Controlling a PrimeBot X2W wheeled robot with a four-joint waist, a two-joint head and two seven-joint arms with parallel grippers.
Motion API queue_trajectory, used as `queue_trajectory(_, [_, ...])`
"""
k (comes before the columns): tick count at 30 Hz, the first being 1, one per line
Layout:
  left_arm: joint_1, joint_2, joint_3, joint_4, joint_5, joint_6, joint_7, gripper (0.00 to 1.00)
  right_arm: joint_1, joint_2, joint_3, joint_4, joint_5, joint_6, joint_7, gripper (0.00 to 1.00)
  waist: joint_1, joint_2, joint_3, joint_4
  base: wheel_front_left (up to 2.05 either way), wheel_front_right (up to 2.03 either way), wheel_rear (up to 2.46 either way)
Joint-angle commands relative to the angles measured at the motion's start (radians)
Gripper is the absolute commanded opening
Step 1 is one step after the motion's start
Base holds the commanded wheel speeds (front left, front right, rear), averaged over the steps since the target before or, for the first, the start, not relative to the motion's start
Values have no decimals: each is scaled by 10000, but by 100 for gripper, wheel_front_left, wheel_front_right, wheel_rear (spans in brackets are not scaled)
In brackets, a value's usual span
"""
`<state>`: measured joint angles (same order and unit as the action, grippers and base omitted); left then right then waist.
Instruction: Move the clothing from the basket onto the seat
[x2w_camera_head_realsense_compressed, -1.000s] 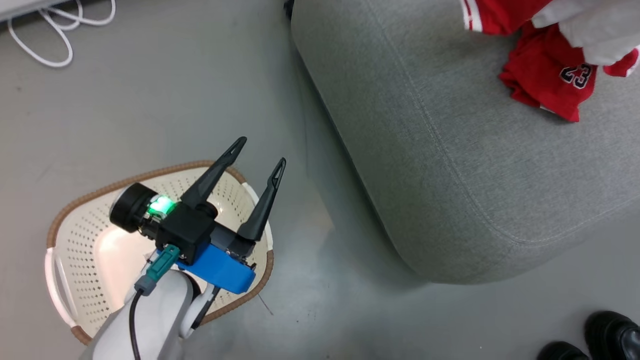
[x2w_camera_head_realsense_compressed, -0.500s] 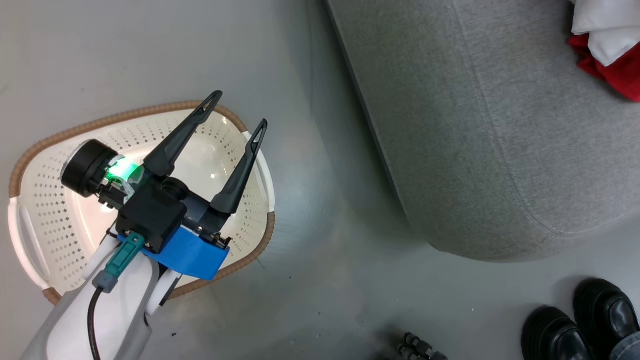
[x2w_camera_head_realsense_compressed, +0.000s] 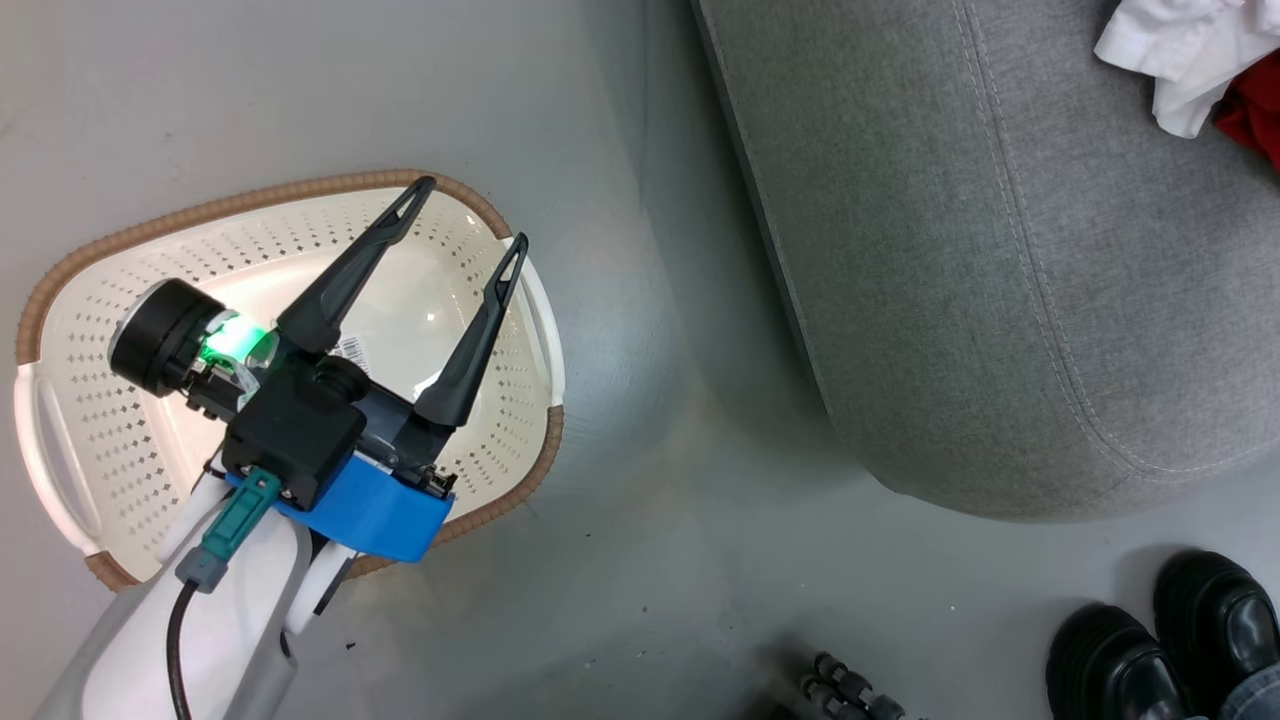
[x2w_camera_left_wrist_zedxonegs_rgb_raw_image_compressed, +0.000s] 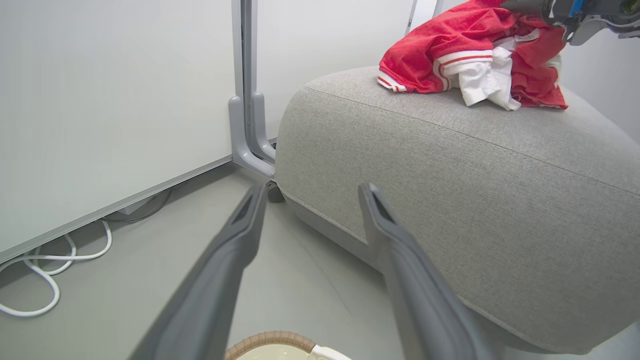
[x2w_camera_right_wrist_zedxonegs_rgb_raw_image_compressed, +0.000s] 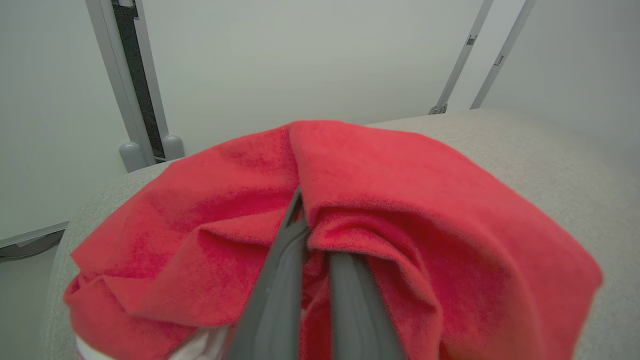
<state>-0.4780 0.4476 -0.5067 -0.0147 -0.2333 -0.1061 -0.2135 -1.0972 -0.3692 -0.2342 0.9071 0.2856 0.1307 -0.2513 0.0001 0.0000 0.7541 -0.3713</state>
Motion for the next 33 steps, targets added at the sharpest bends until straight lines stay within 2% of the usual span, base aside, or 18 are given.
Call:
queue_trajectory(1, [-5, 47, 12, -16, -53, 44, -64, 100, -150, 53, 30, 43, -36, 1, -77, 39, -1, 0, -24, 2, 0, 0, 0])
queue_trajectory(3, [-46, 15, -17, 30, -60, 54, -83, 100, -130, 71, 179, 58, -119, 1, -103, 89, -1, 0, -53, 9, 0, 0, 0])
queue_trajectory(4, [-83, -2, -44, 46, -48, 52, -104, 100, -101, 56, 236, 67, -130, 1, -117, 100, -1, 0, -65, 19, 0, 0, 0])
queue_trajectory(20, [-195, -444, -264, 661, -212, 46, -408, 100, 730, -34, 676, -406, 224, 1, -145, 100, -1, 0, -797, 286, 0, 0, 0])
queue_trajectory(27, [49, -1053, -329, 1271, -409, 1, -519, 100, 1718, -184, 943, -727, 442, 1, -140, 100, -1, 0, -1771, 806, 0, 0, 0])
queue_trajectory(33, [663, -1723, 123, 1508, -549, -71, -526, 100, 2837, -325, 1115, -1096, 608, 1, -99, 100, -1, 0, -2934, 1275, 0, 0, 0])
